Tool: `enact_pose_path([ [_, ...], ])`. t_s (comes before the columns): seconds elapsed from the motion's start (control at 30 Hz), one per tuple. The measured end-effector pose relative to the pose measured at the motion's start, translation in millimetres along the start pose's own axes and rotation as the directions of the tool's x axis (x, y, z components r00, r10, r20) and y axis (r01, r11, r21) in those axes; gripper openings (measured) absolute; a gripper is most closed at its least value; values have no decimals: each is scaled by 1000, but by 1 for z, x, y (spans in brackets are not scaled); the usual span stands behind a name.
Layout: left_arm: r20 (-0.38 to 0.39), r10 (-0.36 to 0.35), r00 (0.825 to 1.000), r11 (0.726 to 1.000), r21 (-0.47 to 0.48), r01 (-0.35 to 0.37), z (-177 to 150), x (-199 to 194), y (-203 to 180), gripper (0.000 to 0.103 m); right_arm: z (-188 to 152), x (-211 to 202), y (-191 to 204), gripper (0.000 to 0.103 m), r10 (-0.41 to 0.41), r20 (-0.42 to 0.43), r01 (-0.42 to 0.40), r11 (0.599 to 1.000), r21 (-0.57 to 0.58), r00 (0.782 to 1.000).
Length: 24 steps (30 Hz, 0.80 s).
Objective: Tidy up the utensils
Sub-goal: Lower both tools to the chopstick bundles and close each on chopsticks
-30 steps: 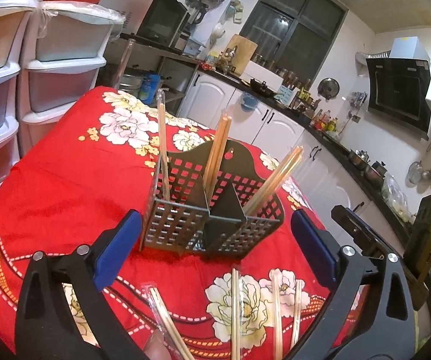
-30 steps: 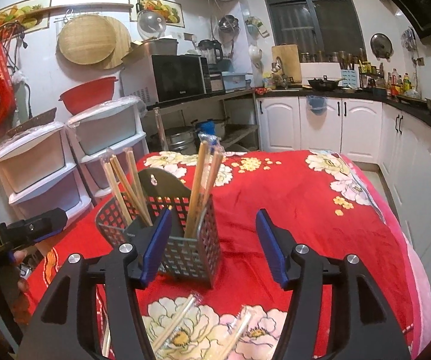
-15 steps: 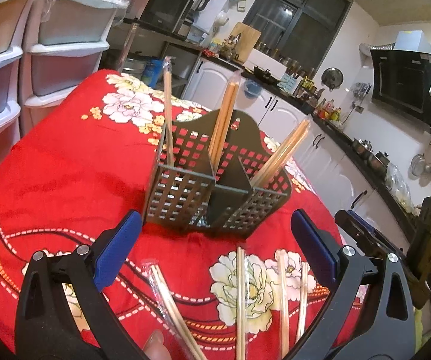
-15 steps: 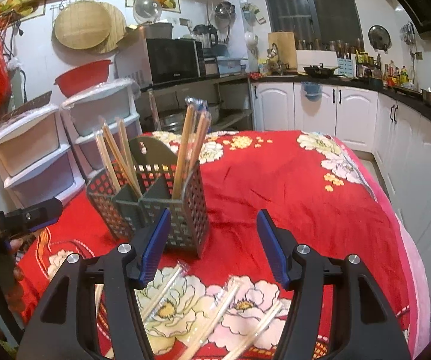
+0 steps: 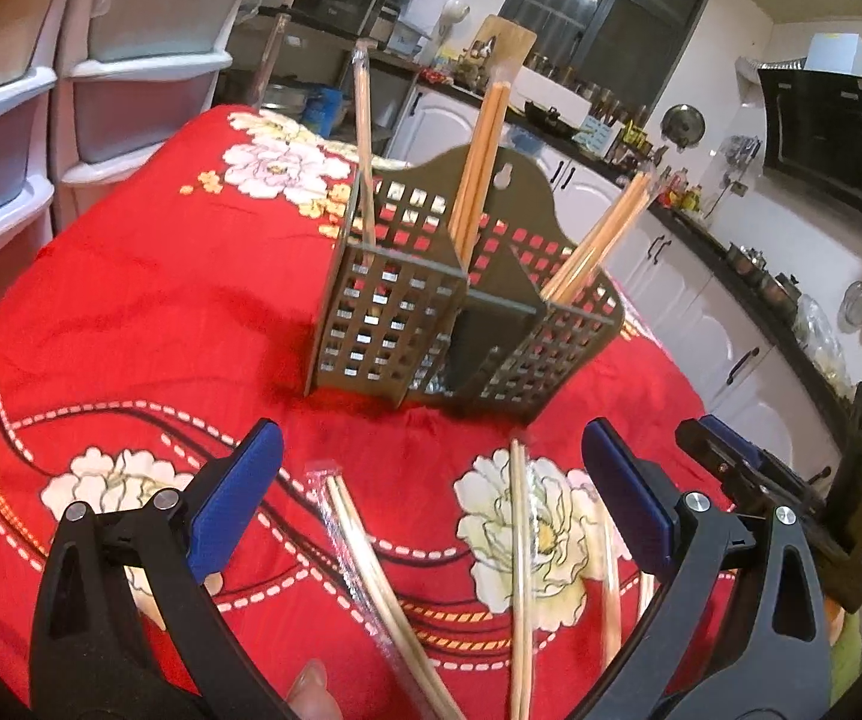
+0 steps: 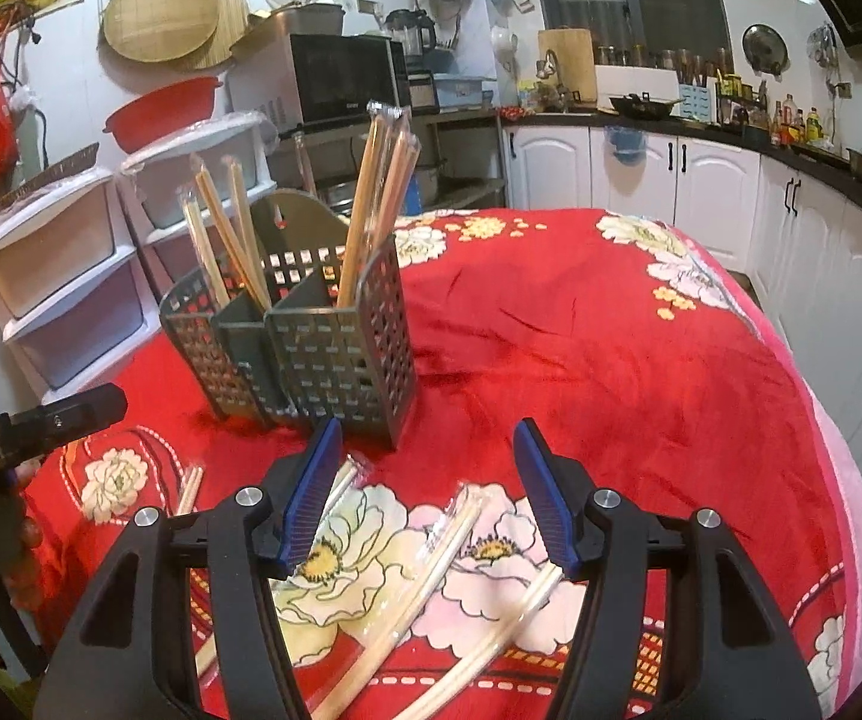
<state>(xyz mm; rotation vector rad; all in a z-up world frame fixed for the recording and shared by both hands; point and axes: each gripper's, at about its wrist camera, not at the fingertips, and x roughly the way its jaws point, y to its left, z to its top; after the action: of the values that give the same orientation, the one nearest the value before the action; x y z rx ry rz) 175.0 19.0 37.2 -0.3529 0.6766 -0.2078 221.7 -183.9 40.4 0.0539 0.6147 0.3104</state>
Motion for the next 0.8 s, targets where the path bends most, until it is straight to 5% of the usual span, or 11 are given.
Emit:
enact_pose_path([
  [0.57,-146,28,989,999,-42,-34,-31,29,24,91,-22,31,-6,57,7,-138,-4,1000,17,990],
  [0.8,-212,-5,977,997,-79,-12,-36,45,32,58,-30,47,-5,57,15,-207,-14,1000,5,978],
])
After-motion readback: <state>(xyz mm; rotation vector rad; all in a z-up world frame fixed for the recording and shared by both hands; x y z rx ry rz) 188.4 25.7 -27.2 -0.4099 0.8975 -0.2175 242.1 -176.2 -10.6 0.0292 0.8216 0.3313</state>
